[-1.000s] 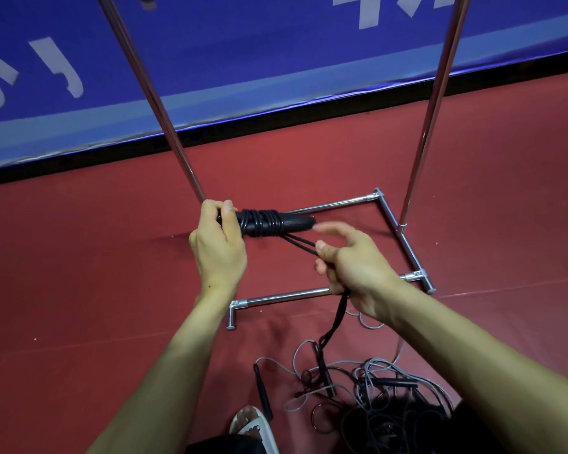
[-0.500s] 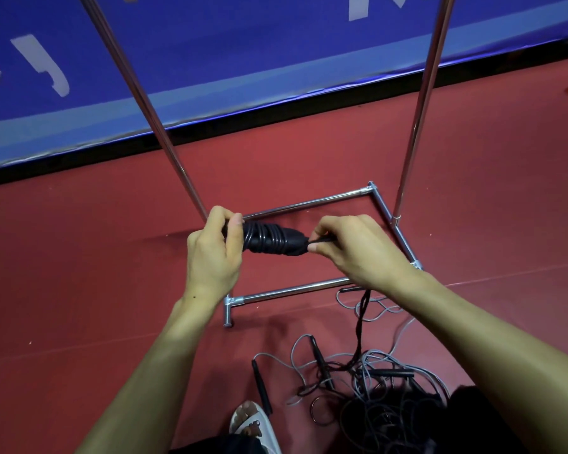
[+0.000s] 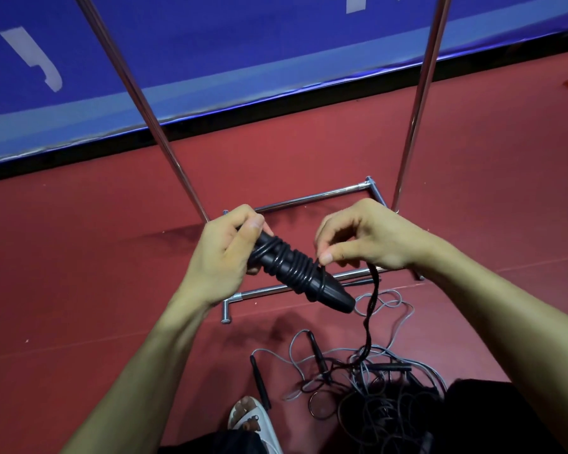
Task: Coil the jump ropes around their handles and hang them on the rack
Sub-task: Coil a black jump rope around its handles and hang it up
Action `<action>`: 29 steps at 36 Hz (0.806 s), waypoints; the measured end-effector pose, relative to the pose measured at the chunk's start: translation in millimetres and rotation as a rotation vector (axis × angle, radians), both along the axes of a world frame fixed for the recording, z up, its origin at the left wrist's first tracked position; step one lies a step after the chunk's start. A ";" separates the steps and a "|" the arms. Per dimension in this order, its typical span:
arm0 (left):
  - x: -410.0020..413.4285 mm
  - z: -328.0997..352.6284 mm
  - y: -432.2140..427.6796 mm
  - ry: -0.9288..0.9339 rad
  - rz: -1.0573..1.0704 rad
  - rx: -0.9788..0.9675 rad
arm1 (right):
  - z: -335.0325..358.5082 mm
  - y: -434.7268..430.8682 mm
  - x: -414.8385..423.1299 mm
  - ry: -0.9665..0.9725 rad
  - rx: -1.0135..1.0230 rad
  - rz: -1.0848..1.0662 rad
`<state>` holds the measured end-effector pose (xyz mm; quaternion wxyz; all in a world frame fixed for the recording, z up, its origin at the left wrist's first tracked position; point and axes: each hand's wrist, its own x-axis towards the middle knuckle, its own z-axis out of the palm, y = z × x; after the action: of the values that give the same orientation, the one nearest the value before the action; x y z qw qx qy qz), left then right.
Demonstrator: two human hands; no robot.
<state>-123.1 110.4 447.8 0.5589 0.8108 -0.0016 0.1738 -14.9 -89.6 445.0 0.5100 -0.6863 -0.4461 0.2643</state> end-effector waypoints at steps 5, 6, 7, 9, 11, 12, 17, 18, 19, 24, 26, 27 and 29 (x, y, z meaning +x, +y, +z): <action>1.4 1.8 -1.8 -0.045 0.014 -0.237 | 1.3 2.1 -1.4 0.064 0.045 -0.048; 1.8 1.7 -1.6 -0.053 0.019 -0.267 | 1.7 2.6 -1.5 0.060 0.045 -0.045; 2.4 1.6 -1.7 -0.056 0.026 -0.300 | 2.1 3.1 -1.7 0.056 0.041 -0.042; 3.3 0.3 -1.0 -0.042 0.053 -0.367 | 3.8 4.3 -3.1 0.053 0.037 -0.029; 4.4 -1.1 -0.2 -0.015 0.069 -0.432 | 6.7 4.9 -5.7 0.052 0.046 -0.003; 4.8 -1.4 0.1 -0.005 0.067 -0.456 | 8.3 5.3 -6.7 0.049 0.054 0.006; 4.9 -1.7 -2.1 0.023 0.014 -0.491 | 14.6 3.5 -6.4 0.035 0.111 0.009; 4.8 -1.7 -2.4 0.029 0.015 -0.486 | 14.5 2.4 -5.6 0.035 0.116 0.017; 4.7 -1.8 -2.3 0.035 0.019 -0.481 | 14.4 1.4 -5.3 0.042 0.120 0.028; 4.6 -1.3 0.4 0.036 0.027 -0.470 | 13.9 -0.3 -3.8 0.122 0.126 0.005; 4.9 0.1 0.7 0.028 0.025 -0.465 | 14.4 -0.4 -1.9 0.160 0.127 -0.017; 4.8 0.7 0.6 0.023 0.024 -0.465 | 15.3 0.0 -1.6 0.159 0.129 -0.010; 3.9 1.9 -0.5 0.019 0.015 -0.473 | 17.5 1.8 -2.2 0.143 0.134 -0.001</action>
<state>-119.2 109.8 449.7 0.7319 0.6591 0.0503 0.1655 -17.1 -87.8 462.5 0.5853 -0.6302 -0.4250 0.2821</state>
